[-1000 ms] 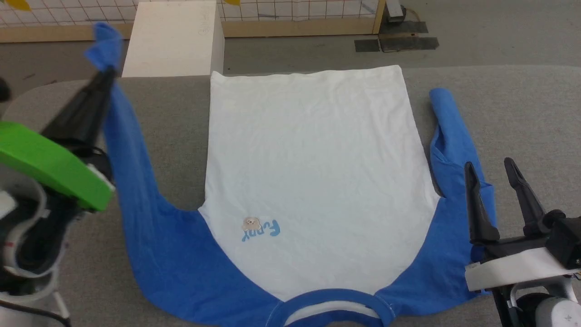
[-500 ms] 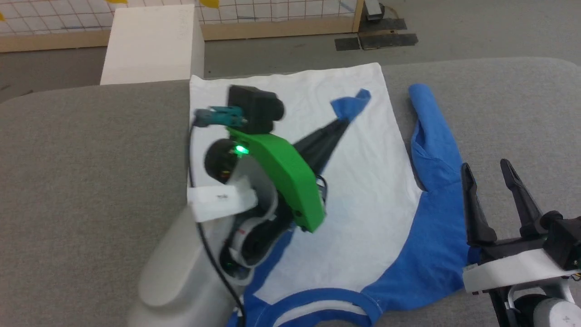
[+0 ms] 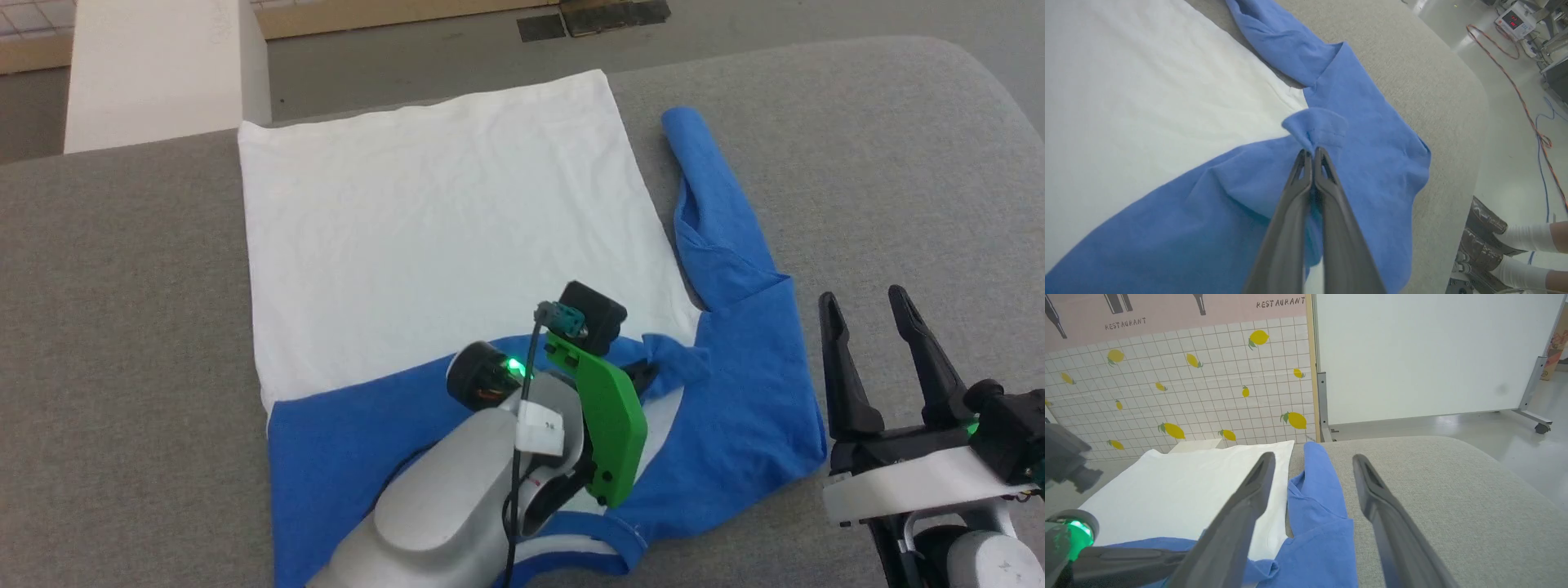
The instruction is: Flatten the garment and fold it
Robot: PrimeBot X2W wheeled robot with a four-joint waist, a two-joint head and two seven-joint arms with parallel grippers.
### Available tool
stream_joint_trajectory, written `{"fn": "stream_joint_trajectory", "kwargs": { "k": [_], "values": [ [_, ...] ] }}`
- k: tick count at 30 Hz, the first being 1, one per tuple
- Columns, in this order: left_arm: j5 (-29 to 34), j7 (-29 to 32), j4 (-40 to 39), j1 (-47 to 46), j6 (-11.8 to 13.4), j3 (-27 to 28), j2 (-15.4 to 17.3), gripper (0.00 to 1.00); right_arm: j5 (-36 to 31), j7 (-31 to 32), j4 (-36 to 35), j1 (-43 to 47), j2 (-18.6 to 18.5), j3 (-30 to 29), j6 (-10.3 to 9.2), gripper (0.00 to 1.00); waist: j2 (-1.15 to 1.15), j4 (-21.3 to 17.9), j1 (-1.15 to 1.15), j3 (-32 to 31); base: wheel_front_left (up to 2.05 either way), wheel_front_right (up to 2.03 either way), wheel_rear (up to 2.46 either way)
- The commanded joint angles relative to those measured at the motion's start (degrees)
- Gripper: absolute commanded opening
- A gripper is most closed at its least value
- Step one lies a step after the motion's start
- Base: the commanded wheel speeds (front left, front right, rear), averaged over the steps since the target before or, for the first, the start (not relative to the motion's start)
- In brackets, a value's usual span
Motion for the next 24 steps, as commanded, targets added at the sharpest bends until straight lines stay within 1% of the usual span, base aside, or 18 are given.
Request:
{"fn": "stream_joint_trajectory", "kwargs": {
  "k": [1, 6, 7, 9, 11, 13, 15, 17, 18, 20, 24],
  "values": [
    [-0.01, -0.46, 1.29, -0.79, -0.82, -0.99, -0.26, 0.00, 0.40, -0.58, 0.28, -0.86, 0.03, 0.11, -0.09, 1.00, 0.00, -1.26, 0.00, 1.12, 0.00, 0.00, 0.00],
    [-2.00, -1.02, 4.48, -0.81, -2.40, -4.75, -0.37, 0.00, 0.54, -1.17, 1.24, -1.11, 0.03, -0.05, -0.09, 1.00, 0.00, -1.30, 0.00, 1.07, 0.00, 0.00, 0.00],
    [-2.38, -1.00, 4.68, -0.89, -2.54, -5.44, -0.37, 0.20, 0.54, -1.23, 1.38, -1.11, 0.03, -0.16, -0.09, 1.00, 0.00, -1.15, 0.00, 0.95, 0.00, 0.00, 0.00],
    [-3.89, -0.60, 4.76, -0.87, -2.81, -6.67, -0.38, 1.00, 0.51, -1.29, 1.59, -1.07, 0.03, -0.33, -0.09, 1.00, 0.00, -0.63, 0.00, 0.61, 0.00, 0.00, 0.00],
    [-5.46, -0.61, 4.05, -1.09, -2.97, -7.20, -0.39, 1.00, 0.37, -1.15, 1.58, -1.03, 0.03, -0.37, -0.09, 1.00, 0.00, -0.04, 0.00, 0.31, 0.00, 0.00, 0.00],
    [-6.86, -2.33, 2.44, -1.44, -2.68, -6.36, -0.39, 1.00, 0.15, -0.94, 1.40, -0.95, 0.03, -0.49, -0.09, 1.00, 0.00, 0.70, 0.00, -0.03, 0.00, 0.00, 0.00],
    [-7.50, -5.29, 0.52, -1.62, -1.94, -4.49, -0.39, 1.00, -0.12, -0.67, 1.10, -0.88, 0.03, -0.68, -0.09, 1.00, 0.00, 1.49, 0.00, -0.30, 0.00, 0.00, 0.00],
    [-7.81, -9.01, -1.84, -1.32, -0.95, -1.74, 0.35, 1.00, -0.50, -0.31, 0.72, -0.86, 0.03, -0.91, -0.09, 1.00, 0.00, 2.33, 0.00, -0.45, 0.00, 0.00, 0.00],
    [-7.67, -11.12, -3.28, -1.04, -0.42, -0.18, 1.44, 1.00, -0.84, 0.00, 0.47, -0.95, 0.03, -1.08, -0.09, 1.00, 0.00, 2.86, 0.00, -0.44, 0.00, 0.00, 0.00],
    [-6.97, -15.27, -5.64, -0.13, 1.48, 3.22, 4.24, 1.00, -1.76, 0.84, 0.07, -1.40, 0.03, -1.31, -0.09, 1.00, 0.00, 3.71, 0.00, -0.28, 0.00, 0.00, 0.00],
    [-4.94, -24.12, -9.41, 3.09, 6.13, 10.73, 11.19, 1.00, -3.32, 3.51, 0.18, -3.85, 0.03, -2.71, -0.09, 1.00, 0.00, 5.40, 0.00, 0.85, 0.00, 0.00, 0.00]
  ]
}}
